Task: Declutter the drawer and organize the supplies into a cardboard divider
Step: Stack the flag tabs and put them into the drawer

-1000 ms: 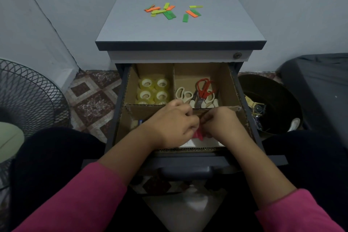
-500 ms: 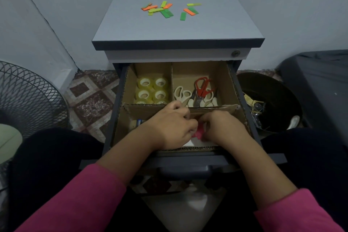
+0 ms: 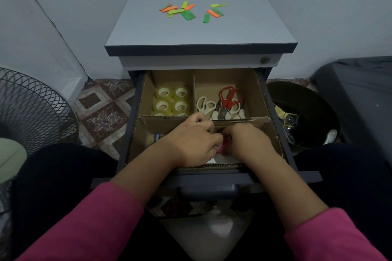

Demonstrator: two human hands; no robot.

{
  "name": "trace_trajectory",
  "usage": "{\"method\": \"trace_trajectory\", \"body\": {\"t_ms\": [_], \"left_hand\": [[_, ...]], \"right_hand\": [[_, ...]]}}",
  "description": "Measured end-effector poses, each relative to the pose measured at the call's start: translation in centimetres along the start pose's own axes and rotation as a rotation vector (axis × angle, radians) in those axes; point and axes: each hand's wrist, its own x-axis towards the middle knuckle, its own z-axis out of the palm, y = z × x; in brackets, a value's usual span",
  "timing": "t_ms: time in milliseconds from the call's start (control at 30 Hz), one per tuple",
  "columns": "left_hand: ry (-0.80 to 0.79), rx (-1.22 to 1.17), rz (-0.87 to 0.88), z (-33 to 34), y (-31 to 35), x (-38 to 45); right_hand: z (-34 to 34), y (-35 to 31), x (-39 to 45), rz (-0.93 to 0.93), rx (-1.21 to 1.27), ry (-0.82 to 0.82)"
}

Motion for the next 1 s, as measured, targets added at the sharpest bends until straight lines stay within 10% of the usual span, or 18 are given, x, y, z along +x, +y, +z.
{"method": "trace_trajectory", "body": {"t_ms": [1000], "left_hand": [[0.014,-0.004,-0.018,-0.3,-0.2,-0.2]], "right_hand": [[-0.7,1.4,0.2,0.052,0.048,-0.006]]}}
